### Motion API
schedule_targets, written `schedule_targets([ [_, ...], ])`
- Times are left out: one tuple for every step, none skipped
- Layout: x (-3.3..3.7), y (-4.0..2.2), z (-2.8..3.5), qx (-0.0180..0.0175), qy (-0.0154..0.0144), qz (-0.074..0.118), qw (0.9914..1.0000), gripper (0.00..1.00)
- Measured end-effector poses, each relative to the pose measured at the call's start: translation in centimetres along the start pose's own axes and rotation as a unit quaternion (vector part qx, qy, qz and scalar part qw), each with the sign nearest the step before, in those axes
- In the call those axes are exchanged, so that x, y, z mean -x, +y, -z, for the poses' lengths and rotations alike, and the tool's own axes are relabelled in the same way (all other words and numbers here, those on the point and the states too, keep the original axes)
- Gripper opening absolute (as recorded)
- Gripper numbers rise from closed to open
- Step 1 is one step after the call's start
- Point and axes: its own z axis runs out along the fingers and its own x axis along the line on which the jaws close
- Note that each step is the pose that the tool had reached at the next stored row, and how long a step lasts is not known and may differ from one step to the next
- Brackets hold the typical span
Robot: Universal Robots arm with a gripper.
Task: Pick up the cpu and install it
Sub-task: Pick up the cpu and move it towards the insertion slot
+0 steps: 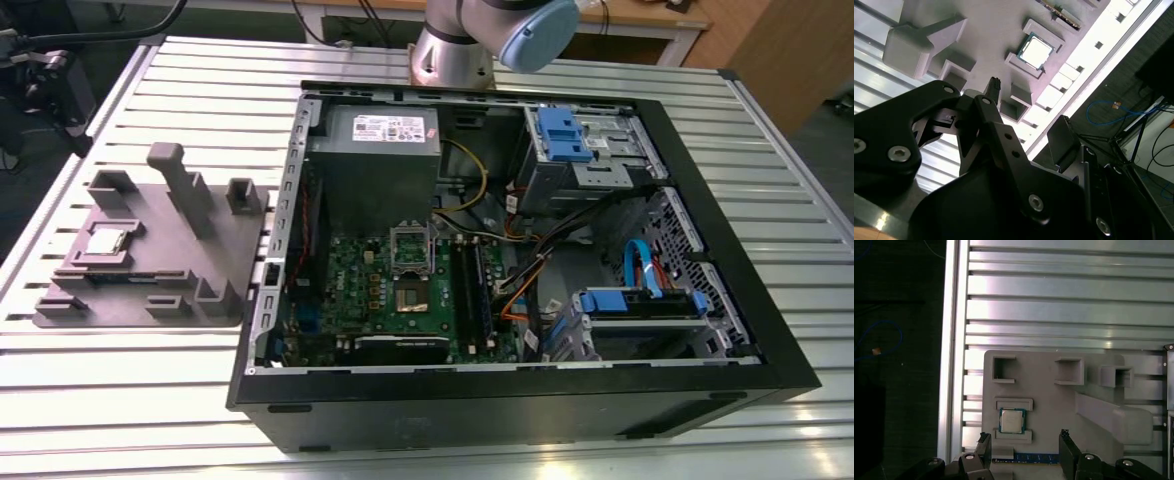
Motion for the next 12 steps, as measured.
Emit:
schedule_targets([
  [0.0,0.0,0.0,0.0,0.0,0.0,1.0,0.65],
  [0.0,0.0,-0.01,0.0,-0.0001,0.0,1.0,0.65],
  [-0.02,-0.01,-0.03,0.0001,-0.0002,0.0,1.0,0.65],
  [-0.06,-0.01,-0.06,0.0001,-0.0002,0.001,1.0,0.65],
  [-0.06,-0.01,-0.06,0.0,0.0001,0.003,0.99999,0.65],
  [-0.07,-0.01,-0.06,0.0,0.0004,0.007,0.99998,0.65],
  [-0.07,0.0,-0.08,0.0,0.0005,0.009,0.99996,0.65],
  [-0.08,0.0,-0.09,0.0001,0.0005,0.009,0.99996,0.65],
  [-0.08,-0.01,-0.1,0.0001,0.0005,0.009,0.99996,0.65],
  [-0.08,-0.01,-0.11,0.0001,0.0005,0.01,0.99995,0.65],
  [-0.08,-0.01,-0.11,0.0001,0.0005,0.01,0.99995,0.65],
  [-0.08,-0.01,-0.11,0.0001,0.0005,0.01,0.99995,0.65],
])
